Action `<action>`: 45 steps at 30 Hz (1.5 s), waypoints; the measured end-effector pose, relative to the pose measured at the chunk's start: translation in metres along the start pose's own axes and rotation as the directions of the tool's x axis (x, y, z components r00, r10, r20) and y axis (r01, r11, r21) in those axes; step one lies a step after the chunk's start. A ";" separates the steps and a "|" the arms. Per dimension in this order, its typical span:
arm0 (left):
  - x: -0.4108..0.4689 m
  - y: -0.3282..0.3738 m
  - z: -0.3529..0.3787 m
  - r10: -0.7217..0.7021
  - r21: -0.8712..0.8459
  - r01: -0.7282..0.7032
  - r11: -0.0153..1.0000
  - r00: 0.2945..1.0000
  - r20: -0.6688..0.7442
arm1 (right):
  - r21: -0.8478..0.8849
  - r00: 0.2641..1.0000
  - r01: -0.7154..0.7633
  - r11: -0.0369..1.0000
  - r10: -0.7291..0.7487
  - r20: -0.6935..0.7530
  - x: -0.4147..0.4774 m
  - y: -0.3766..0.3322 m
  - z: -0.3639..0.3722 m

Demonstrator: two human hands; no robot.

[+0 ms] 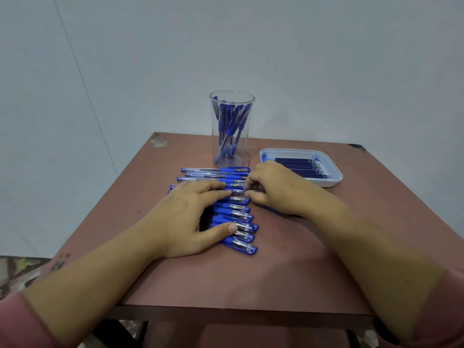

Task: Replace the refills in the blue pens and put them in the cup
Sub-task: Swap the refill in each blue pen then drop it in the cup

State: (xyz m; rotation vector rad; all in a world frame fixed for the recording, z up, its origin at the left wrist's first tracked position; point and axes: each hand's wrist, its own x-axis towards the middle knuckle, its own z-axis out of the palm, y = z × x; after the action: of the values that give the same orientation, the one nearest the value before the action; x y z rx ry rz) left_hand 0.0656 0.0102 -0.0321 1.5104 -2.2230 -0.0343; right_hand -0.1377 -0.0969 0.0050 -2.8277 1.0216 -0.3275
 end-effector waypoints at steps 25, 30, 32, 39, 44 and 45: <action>0.049 0.005 0.009 0.160 -0.059 -0.182 0.982 0.950 -0.270 | 0.651 0.962 -0.083 0.754 0.232 -0.146 -0.033 0.012 -0.004; 0.045 0.010 0.009 0.144 -0.065 -0.162 0.985 0.965 -0.221 | 0.662 0.963 -0.110 0.742 0.245 -0.114 -0.033 0.011 -0.003; 0.046 0.012 0.007 0.146 -0.088 -0.167 0.982 0.968 -0.206 | 0.652 0.964 -0.115 0.749 0.244 -0.110 -0.034 0.010 -0.003; 0.047 0.009 0.001 0.151 -0.209 -0.179 0.961 0.978 -0.146 | 0.625 0.961 -0.116 0.772 0.247 -0.127 -0.037 0.010 -0.003; 0.042 -0.002 -0.006 0.118 -0.212 -0.140 0.967 0.986 -0.116 | 0.606 0.958 -0.113 0.788 0.249 -0.145 -0.043 0.022 -0.009; 0.043 -0.003 -0.007 0.096 -0.190 -0.117 0.975 0.988 -0.117 | 0.599 0.961 -0.107 0.794 0.238 -0.144 -0.043 0.023 -0.010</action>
State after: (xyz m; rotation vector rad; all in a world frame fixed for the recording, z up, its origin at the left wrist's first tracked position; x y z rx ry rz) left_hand 0.0585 -0.0273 -0.0115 1.2573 -2.1429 -0.1318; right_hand -0.1869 -0.0871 0.0036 -2.1534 0.9897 -0.7886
